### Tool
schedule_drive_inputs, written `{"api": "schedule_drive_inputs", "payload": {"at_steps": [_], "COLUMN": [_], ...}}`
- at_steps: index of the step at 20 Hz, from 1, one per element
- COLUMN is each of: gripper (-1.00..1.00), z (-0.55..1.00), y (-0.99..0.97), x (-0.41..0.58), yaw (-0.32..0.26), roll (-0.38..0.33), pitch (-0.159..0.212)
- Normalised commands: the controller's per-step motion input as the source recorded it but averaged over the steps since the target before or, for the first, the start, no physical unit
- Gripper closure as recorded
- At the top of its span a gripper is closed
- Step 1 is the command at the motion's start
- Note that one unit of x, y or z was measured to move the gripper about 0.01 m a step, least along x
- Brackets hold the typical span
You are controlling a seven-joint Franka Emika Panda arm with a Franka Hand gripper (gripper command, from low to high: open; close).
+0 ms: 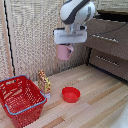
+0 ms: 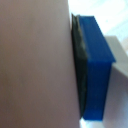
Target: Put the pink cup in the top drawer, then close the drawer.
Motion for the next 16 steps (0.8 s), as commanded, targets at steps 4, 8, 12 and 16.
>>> {"api": "schedule_drive_inputs", "payload": {"at_steps": [4, 8, 12, 16], "gripper": [1.0, 1.0, 1.0, 1.0], "z": [0.85, 0.83, 0.88, 0.89], "y": [-0.13, -0.15, -0.14, -0.1], "x": [0.184, 0.203, 0.269, 0.392], "yaw": [-0.034, -0.034, -0.046, -0.087], "roll": [-0.077, -0.087, -0.077, -0.08], "pitch": [0.124, 0.118, 0.109, 0.099]}}
